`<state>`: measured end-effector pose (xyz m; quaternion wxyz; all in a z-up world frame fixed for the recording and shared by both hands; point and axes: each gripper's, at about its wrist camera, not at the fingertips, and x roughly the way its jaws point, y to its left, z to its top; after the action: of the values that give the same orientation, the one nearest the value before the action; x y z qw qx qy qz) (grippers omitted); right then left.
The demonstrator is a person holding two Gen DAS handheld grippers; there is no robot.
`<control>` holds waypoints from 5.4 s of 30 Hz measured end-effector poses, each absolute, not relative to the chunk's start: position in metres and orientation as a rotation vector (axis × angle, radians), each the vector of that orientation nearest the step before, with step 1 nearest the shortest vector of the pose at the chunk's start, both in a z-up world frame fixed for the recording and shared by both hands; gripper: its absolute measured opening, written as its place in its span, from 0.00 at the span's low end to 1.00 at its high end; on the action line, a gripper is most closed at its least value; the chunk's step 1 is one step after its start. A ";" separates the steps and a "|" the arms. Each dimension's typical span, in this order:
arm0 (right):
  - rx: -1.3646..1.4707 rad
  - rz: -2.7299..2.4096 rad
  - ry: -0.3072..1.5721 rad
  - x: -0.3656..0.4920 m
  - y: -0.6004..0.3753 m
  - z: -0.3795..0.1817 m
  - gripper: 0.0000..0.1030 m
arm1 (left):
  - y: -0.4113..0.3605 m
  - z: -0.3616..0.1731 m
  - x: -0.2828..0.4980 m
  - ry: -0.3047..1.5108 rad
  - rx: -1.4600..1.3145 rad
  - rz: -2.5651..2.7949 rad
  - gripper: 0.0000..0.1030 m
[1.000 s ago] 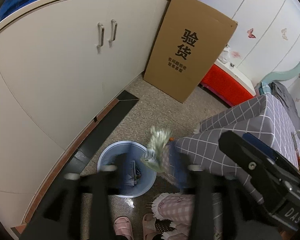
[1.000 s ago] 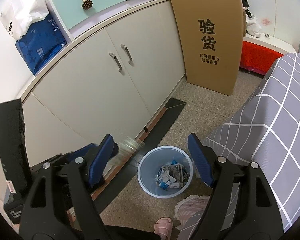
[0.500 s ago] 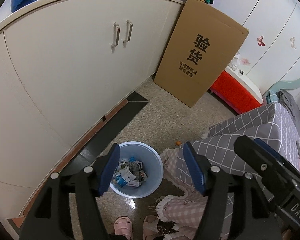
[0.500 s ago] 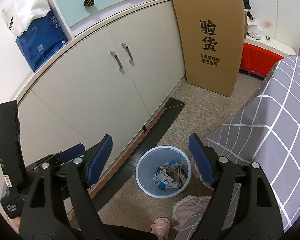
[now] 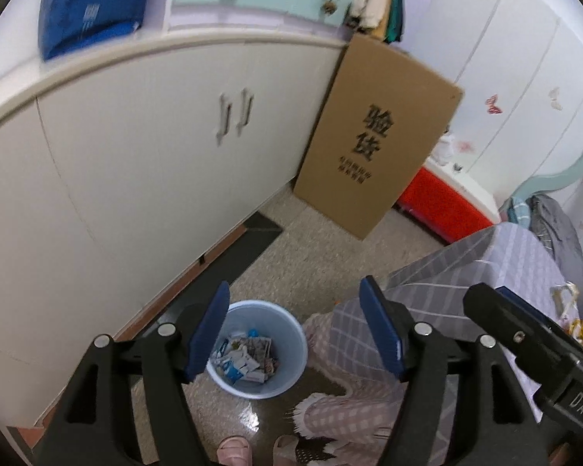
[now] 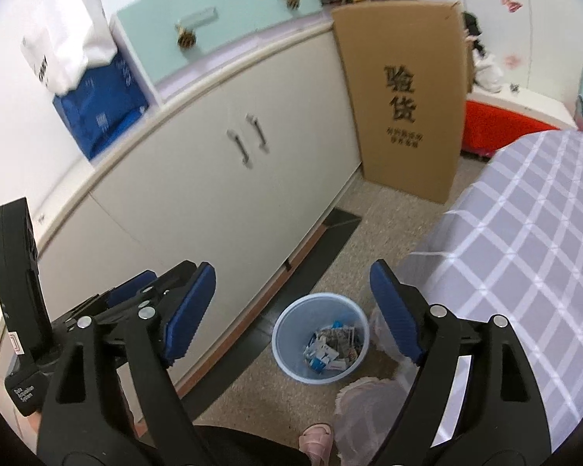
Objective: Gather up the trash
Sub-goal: 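Move both open grippers back over the table toward the yellow items, then grasp the yellow-white box with the left gripper while the right grasps the yellow crumpled package, then carry the yellow box and yellow package over the bucket and open the right gripper, then open the left gripper over the bucket to drop the yellow-white box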
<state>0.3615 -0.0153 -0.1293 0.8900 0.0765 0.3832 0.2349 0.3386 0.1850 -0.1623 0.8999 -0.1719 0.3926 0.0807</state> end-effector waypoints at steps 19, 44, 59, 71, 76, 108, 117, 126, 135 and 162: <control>0.239 -0.171 0.652 0.305 -0.307 -0.117 0.90 | -0.046 -0.114 0.340 0.770 -0.140 -0.164 0.73; 0.343 -0.232 0.690 0.334 -0.411 -0.161 0.28 | -0.238 -0.151 0.411 0.786 0.042 -0.418 0.73; 0.423 -0.190 0.678 0.334 -0.425 -0.163 0.17 | -0.278 -0.167 0.459 0.845 -0.005 -0.514 0.22; 0.466 -0.120 0.616 0.317 -0.413 -0.148 0.11 | -0.227 -0.133 0.428 0.787 -0.093 -0.547 0.01; 0.455 -0.052 0.587 0.307 -0.381 -0.121 0.11 | -0.181 -0.115 0.410 0.762 -0.134 -0.519 0.01; 0.186 0.549 0.894 0.353 0.025 -0.149 0.11 | 0.201 -0.159 0.317 0.830 -0.421 -0.061 0.01; 0.130 0.557 1.043 0.384 0.068 -0.203 0.11 | 0.238 -0.219 0.334 0.959 -0.476 0.037 0.01; 0.074 0.483 1.148 0.414 0.075 -0.249 0.56 | 0.251 -0.264 0.351 1.060 -0.494 0.108 0.01; 0.040 0.489 1.083 0.404 0.059 -0.225 0.59 | 0.240 -0.284 0.365 1.121 -0.494 0.095 0.01; 0.060 0.478 0.940 0.400 0.041 -0.198 0.62 | 0.204 -0.259 0.387 1.114 -0.461 0.024 0.03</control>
<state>0.3996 0.0406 -0.1977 0.8636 0.0288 0.4486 0.2282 0.3872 0.2039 -0.2587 0.8237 -0.2167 0.5239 0.0112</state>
